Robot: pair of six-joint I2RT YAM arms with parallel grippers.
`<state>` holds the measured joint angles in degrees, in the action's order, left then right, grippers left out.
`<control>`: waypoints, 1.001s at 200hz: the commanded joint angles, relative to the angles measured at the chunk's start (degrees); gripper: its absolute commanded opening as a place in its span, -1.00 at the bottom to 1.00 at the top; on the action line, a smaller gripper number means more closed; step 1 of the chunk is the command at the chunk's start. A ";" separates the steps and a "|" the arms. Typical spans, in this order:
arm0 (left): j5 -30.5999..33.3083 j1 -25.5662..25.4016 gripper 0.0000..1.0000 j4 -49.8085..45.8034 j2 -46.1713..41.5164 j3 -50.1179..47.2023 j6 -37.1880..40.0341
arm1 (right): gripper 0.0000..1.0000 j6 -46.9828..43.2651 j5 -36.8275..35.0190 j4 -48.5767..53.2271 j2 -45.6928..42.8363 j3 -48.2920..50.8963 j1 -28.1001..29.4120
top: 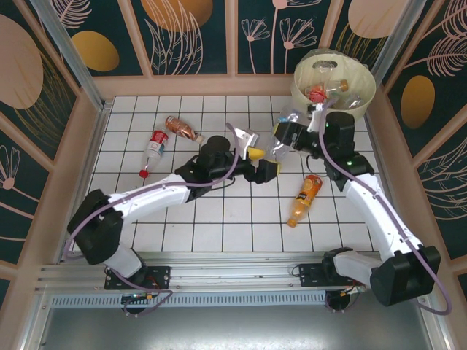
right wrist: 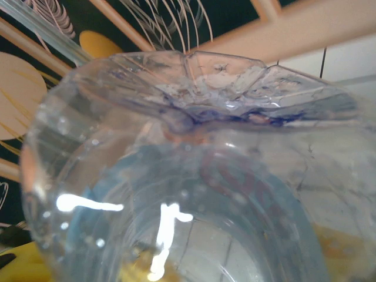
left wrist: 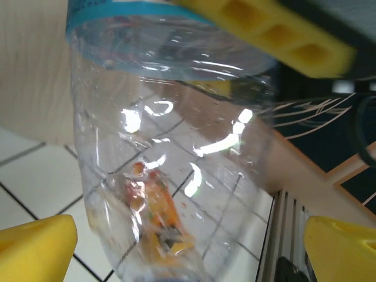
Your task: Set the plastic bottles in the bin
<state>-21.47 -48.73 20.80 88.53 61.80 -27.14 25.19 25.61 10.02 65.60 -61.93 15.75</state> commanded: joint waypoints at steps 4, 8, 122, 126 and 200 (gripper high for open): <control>2.81 -0.05 0.97 -0.34 -4.44 0.34 4.81 | 0.25 -6.93 -6.69 3.43 -1.45 -7.82 -0.24; 3.27 -0.01 0.97 -0.91 -4.92 0.46 5.19 | 0.25 -7.78 -7.39 3.78 -1.22 -9.10 -0.34; 12.67 -0.04 0.97 -8.20 -7.77 1.37 9.14 | 0.17 -15.64 -24.91 6.77 16.99 -38.02 -12.24; 12.79 0.02 0.97 -8.38 -7.63 1.51 9.18 | 0.17 -15.96 -25.96 6.81 17.86 -38.64 -12.33; 12.32 -0.05 0.97 -8.79 -4.66 2.48 8.61 | 0.16 -22.86 -42.96 3.76 30.46 -44.13 -14.03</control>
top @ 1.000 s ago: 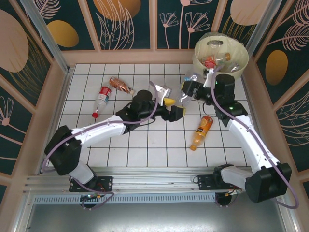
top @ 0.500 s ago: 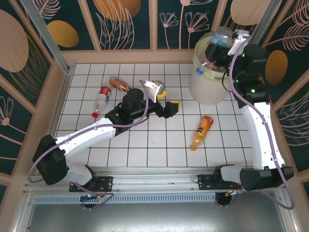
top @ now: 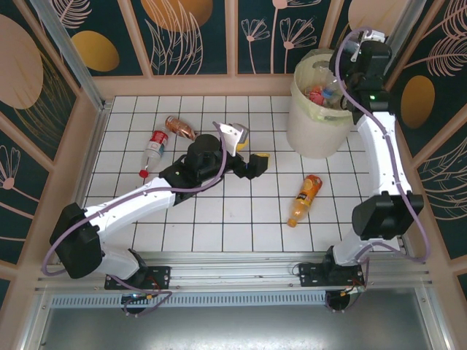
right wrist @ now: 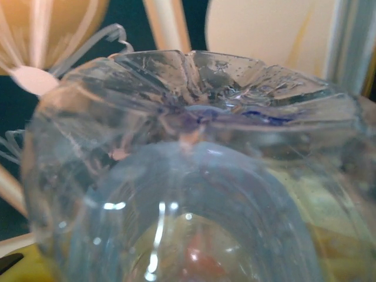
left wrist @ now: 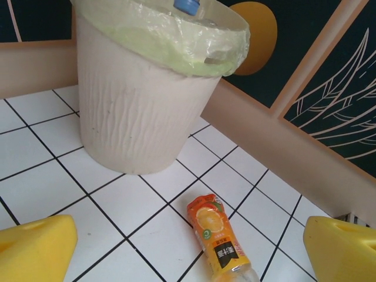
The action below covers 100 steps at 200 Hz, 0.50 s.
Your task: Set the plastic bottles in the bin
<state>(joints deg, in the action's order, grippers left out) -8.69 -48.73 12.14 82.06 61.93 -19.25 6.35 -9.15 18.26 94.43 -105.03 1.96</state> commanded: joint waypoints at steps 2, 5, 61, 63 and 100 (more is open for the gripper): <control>-0.52 -0.05 0.97 -0.13 1.92 2.39 0.71 | 0.16 -4.23 -8.60 -5.13 1.81 -0.74 -0.21; -0.66 -0.03 0.97 -0.17 2.07 2.48 0.70 | 0.16 -4.61 -9.10 -6.09 1.94 -0.21 -0.28; -0.90 -0.01 0.97 -0.18 2.93 2.68 1.01 | 0.17 -15.49 -12.63 -25.89 4.53 9.50 0.68; -0.85 -0.04 0.97 -0.12 2.86 2.67 0.98 | 0.17 -16.08 -12.84 -26.37 4.77 9.61 0.79; -0.55 -0.02 0.97 -0.11 2.45 1.90 0.87 | 0.18 -23.21 -13.25 -32.66 8.47 10.02 0.55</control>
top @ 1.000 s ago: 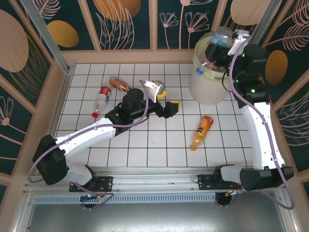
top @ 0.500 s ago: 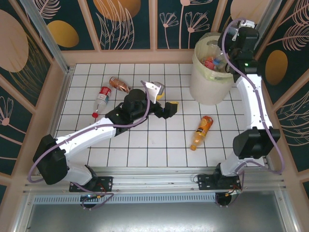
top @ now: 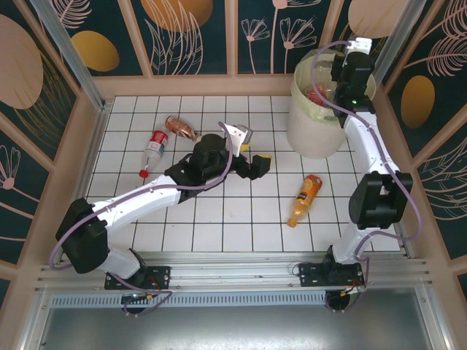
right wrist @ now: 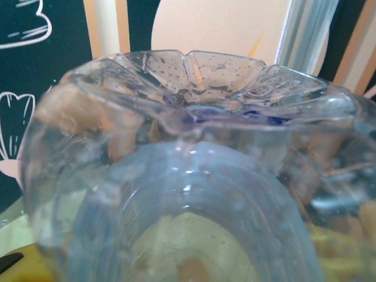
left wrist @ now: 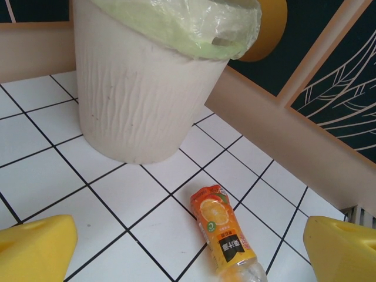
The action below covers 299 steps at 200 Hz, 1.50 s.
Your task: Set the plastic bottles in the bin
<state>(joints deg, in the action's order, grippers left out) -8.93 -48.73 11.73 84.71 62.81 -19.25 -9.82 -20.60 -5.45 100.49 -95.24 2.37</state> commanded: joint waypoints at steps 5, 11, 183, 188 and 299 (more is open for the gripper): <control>-0.32 -0.05 0.97 0.19 -0.24 0.97 0.80 | 0.18 -8.11 -1.77 -10.11 2.85 0.36 0.12; -0.23 -0.05 0.97 0.10 -0.32 0.92 0.79 | 0.19 -8.82 -1.69 -10.69 3.23 0.17 0.09; -2.22 0.00 0.97 0.67 0.54 0.67 0.44 | 0.85 3.37 17.62 10.08 3.83 -9.62 -2.94; -2.23 -0.04 0.97 0.66 0.55 0.61 0.48 | 0.85 4.70 19.17 11.31 3.94 -10.36 -3.34; -2.49 -0.05 0.97 1.35 0.11 -0.49 0.31 | 0.60 26.57 32.94 13.51 7.65 -16.79 -10.49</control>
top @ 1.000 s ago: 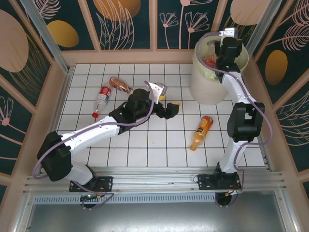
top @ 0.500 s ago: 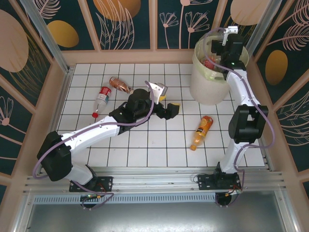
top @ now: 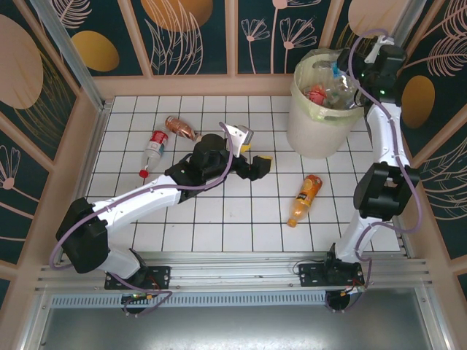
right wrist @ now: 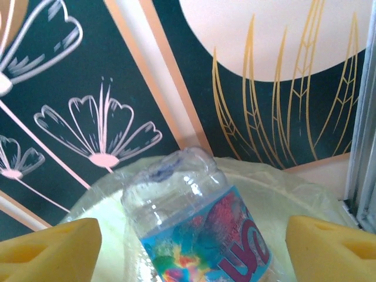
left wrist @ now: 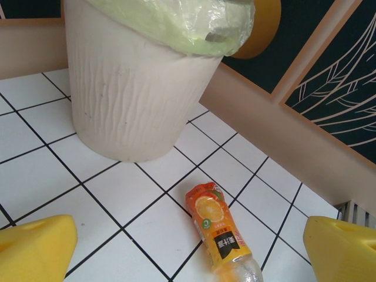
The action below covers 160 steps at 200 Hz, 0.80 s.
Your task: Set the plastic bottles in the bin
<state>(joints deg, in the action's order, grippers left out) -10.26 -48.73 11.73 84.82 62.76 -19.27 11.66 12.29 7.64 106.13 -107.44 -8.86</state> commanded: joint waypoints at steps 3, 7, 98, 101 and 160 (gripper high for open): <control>-1.23 -0.05 0.97 1.36 0.08 -0.37 0.30 | 0.60 5.34 -0.32 0.44 2.30 -4.77 0.77; -1.25 -0.01 0.97 1.37 0.13 -0.29 0.31 | 0.60 5.74 -0.49 0.44 2.61 -5.06 0.93; -0.60 0.02 0.97 0.84 0.35 -0.35 0.54 | 0.61 6.26 -19.30 13.37 15.20 -23.17 6.93; -0.49 -0.03 0.97 0.84 0.28 -0.41 0.58 | 0.60 6.13 -20.33 14.13 15.51 -23.77 7.02; -0.58 -0.02 0.97 0.67 1.11 0.11 1.21 | 0.39 2.53 -28.31 18.00 11.15 -18.56 7.68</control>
<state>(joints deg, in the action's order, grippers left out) -10.41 -48.73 11.73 84.86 62.76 -19.22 16.58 -10.48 22.46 121.60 -128.88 -1.50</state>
